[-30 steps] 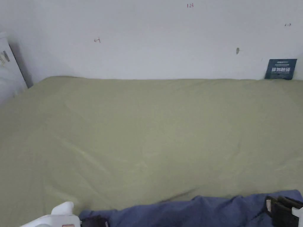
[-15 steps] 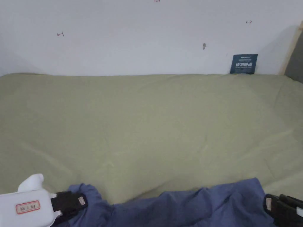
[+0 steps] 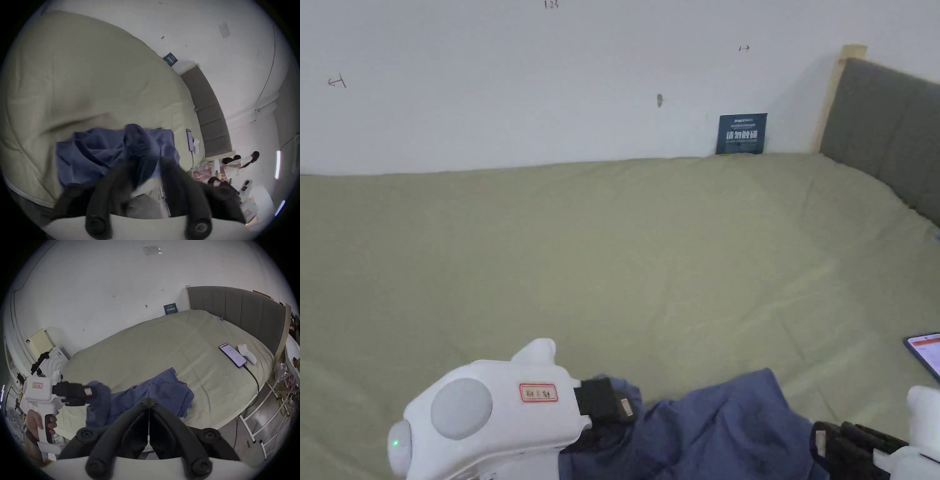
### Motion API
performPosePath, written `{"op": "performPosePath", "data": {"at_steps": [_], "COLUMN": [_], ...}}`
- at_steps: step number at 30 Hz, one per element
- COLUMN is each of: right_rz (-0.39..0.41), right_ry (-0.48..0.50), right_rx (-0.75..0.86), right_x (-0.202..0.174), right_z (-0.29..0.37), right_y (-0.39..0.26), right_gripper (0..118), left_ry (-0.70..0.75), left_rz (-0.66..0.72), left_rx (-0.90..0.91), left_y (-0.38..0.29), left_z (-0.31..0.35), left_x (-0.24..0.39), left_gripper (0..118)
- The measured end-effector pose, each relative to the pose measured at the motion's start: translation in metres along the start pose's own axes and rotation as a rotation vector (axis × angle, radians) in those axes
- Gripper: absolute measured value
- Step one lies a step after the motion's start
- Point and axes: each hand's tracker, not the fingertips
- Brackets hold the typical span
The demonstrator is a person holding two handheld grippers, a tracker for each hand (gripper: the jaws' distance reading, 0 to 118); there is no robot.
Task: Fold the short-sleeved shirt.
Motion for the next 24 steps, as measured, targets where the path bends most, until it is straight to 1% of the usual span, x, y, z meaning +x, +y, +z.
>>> {"op": "performPosePath", "data": {"at_steps": [1, 2, 5, 6, 7, 8, 9, 10, 11, 13, 15, 17, 20, 22, 24], "right_rz": [0.000, 0.002, 0.006, 0.006, 0.008, 0.009, 0.011, 0.011, 0.011, 0.015, 0.025, 0.035, 0.049, 0.055, 0.062], "right_ry": [0.004, 0.011, 0.027, 0.031, 0.033, 0.033, 0.033, 0.037, 0.044, 0.052, 0.064, 0.074, 0.075, 0.072, 0.063], "right_rx": [-0.004, -0.007, -0.011, -0.013, -0.018, -0.021, -0.023, -0.024, -0.028, -0.028, -0.018, -0.007, 0.011, 0.018, 0.024], "right_x": [0.000, 0.001, 0.001, 0.001, 0.000, -0.001, -0.002, -0.002, -0.003, -0.007, -0.009, -0.011, -0.014, -0.014, -0.015], "right_z": [0.000, 0.000, 0.001, 0.001, 0.000, -0.001, -0.002, -0.004, -0.004, -0.004, 0.000, 0.005, 0.012, 0.016, 0.019], "right_y": [-0.001, -0.003, -0.007, -0.008, -0.008, -0.010, -0.011, -0.011, -0.011, -0.012, -0.012, -0.012, -0.011, -0.010, -0.010], "right_gripper": [2, 2, 2, 2, 2, 2, 2, 2, 2, 2, 2, 2, 2, 2, 2], "left_ry": [-0.014, -0.050, -0.091, -0.083, -0.104, -0.137, -0.160, -0.155, -0.099, 0.068, 0.075, 0.116, 0.088, 0.086, 0.091], "left_rz": [0.006, 0.019, 0.062, 0.067, 0.053, 0.028, 0.004, -0.021, -0.061, -0.123, -0.115, -0.079, -0.058, -0.090, -0.181], "left_rx": [0.014, 0.045, 0.144, 0.172, 0.195, 0.210, 0.214, 0.210, 0.191, 0.191, 0.114, 0.123, 0.122, 0.127, 0.158], "left_y": [0.000, 0.001, 0.003, 0.002, 0.000, -0.004, -0.010, -0.014, -0.018, -0.033, -0.044, -0.055, -0.068, -0.073, -0.080], "left_z": [0.000, 0.002, 0.020, 0.026, 0.032, 0.038, 0.040, 0.041, 0.039, 0.027, 0.013, -0.002, -0.020, -0.030, -0.038], "left_x": [0.000, -0.003, -0.016, -0.021, -0.027, -0.034, -0.040, -0.045, -0.050, -0.060, -0.078, -0.090, -0.100, -0.094, -0.079], "left_gripper": [69, 73, 73, 73, 72, 62, 38, 1, 0, 0, 0, 0, 0, 0, 0]}}
